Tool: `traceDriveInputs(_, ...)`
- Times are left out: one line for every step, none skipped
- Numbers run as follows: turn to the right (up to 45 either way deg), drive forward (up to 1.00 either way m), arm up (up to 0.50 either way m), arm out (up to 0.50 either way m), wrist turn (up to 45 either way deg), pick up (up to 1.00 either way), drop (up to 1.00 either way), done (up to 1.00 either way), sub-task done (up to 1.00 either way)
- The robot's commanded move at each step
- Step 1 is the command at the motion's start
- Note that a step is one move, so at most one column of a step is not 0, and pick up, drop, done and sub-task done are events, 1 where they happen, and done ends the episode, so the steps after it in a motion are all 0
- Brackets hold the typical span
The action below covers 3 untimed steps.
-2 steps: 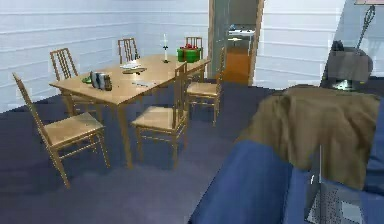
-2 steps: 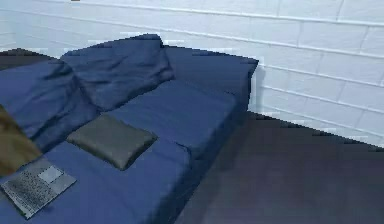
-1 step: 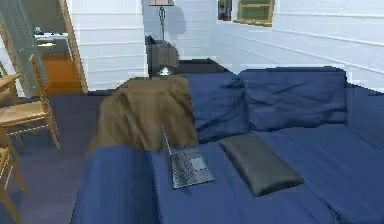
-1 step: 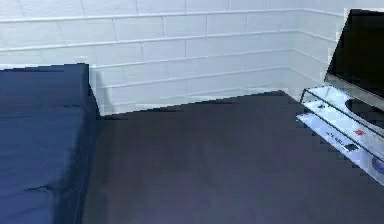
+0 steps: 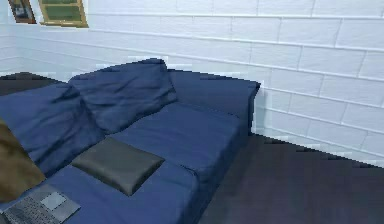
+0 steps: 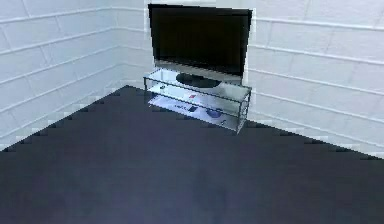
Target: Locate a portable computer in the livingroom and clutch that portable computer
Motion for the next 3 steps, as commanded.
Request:
traceDriveInputs(15.0,0.0,0.0,0.0,0.0,0.0,0.0,0.0,0.0)
traceDriveInputs(0.0,0.65,0.0,0.0,0.0,0.0,0.0,0.0,0.0)
traceDriveInputs(45.0,0.0,0.0,0.0,0.0,0.0,0.0,0.0,0.0)
